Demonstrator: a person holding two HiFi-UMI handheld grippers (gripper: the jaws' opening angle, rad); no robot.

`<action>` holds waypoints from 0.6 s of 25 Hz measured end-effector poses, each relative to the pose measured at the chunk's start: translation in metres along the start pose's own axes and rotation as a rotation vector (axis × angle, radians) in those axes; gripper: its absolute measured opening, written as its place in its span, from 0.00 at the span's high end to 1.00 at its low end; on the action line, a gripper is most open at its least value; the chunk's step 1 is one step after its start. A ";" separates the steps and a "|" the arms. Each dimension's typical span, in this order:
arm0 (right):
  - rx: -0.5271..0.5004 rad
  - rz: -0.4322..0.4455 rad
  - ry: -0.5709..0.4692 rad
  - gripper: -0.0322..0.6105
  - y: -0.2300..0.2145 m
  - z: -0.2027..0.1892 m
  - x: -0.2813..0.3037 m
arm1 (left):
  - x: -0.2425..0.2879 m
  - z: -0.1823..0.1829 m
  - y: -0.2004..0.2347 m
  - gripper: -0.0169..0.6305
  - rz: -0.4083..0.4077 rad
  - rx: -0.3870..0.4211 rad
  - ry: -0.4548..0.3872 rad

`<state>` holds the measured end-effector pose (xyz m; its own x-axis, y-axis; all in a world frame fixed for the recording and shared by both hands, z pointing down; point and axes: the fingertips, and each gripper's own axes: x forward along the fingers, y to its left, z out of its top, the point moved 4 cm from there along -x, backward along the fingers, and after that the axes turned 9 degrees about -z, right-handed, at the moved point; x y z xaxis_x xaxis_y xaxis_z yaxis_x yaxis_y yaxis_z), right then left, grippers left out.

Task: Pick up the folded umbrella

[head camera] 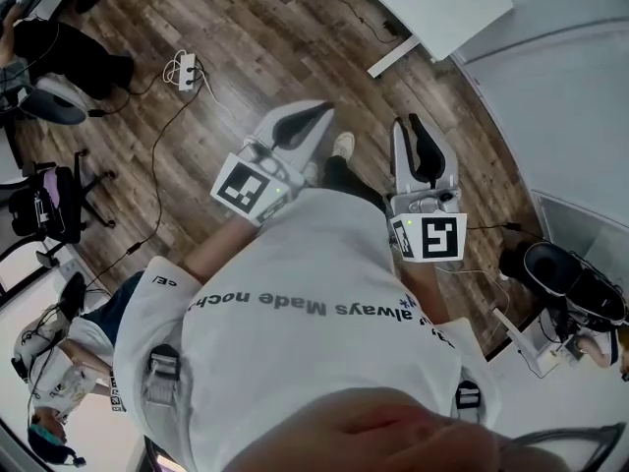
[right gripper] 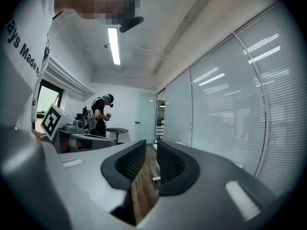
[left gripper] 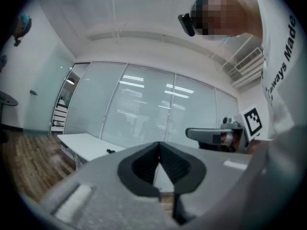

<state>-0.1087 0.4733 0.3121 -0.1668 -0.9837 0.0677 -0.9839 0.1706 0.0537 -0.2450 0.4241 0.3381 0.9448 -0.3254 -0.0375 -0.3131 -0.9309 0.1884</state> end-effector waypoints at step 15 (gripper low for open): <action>-0.001 -0.021 -0.009 0.84 -0.131 -0.009 0.116 | 0.143 0.006 0.099 0.97 -0.005 0.011 0.009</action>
<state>0.0014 0.3373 0.3221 -0.1463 -0.9875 0.0579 -0.9872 0.1495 0.0563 -0.1415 0.2847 0.3451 0.9473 -0.3191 -0.0295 -0.3092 -0.9343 0.1772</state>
